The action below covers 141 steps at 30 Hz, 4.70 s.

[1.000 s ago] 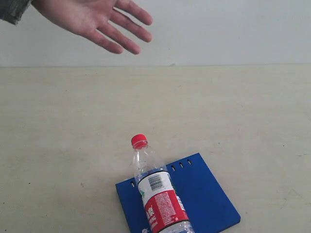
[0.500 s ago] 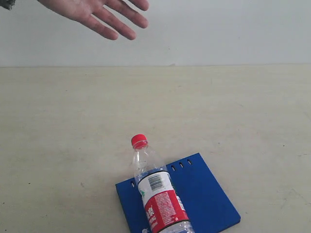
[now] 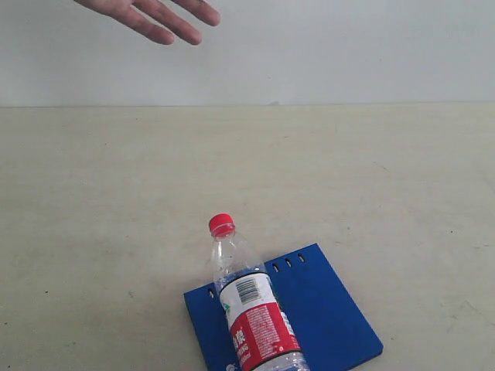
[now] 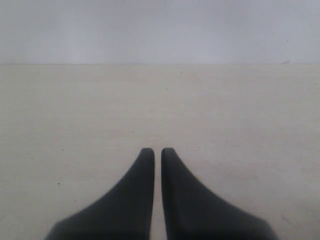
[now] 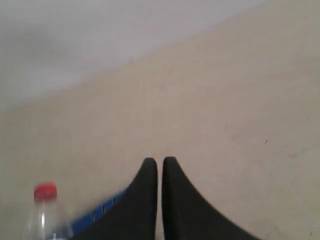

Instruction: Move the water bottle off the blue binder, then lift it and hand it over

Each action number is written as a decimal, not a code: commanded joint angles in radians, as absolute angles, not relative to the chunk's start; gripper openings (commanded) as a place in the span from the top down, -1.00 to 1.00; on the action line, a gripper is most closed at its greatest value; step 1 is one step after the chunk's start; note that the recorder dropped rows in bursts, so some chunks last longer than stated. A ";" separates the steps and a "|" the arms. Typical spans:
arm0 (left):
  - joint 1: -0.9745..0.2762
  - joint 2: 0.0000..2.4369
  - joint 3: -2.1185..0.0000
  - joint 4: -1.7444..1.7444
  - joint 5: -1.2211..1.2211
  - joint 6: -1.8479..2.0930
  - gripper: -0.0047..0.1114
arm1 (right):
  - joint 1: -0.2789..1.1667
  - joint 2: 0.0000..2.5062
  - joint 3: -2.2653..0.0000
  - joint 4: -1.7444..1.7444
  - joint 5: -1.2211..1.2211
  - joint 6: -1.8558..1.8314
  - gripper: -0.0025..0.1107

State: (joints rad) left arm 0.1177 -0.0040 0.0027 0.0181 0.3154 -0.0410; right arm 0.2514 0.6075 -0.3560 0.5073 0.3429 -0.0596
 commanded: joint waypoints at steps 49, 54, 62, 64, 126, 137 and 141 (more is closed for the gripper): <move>0.118 0.000 0.000 0.009 0.307 -0.037 0.84 | 0.648 2.058 -1.312 1.004 0.812 -0.836 0.38; 0.118 0.000 0.000 0.009 0.307 -0.037 0.84 | 0.648 2.058 -1.312 0.994 0.785 -0.810 0.44; 0.118 0.000 0.000 0.009 0.307 -0.037 0.84 | 0.573 1.958 -1.312 0.759 0.737 -0.646 0.44; 0.118 0.000 0.000 0.009 0.307 -0.037 0.84 | 0.535 1.923 -1.312 0.692 0.718 -0.589 0.44; 0.118 0.000 0.000 0.009 0.307 -0.037 0.84 | 0.089 1.641 -1.308 0.398 0.445 -0.769 -0.14; 0.118 0.000 0.000 0.009 0.307 -0.037 0.84 | 0.091 1.405 -1.308 0.556 0.683 -0.799 -0.19; 0.118 0.000 0.000 0.009 0.307 -0.037 0.84 | 0.100 1.408 -1.287 0.615 1.107 -0.810 -0.19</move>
State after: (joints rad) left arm 0.1177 -0.0040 0.0027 0.0181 0.3154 -0.0410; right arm 0.0914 1.4086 -1.3046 0.5747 0.8574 -0.7960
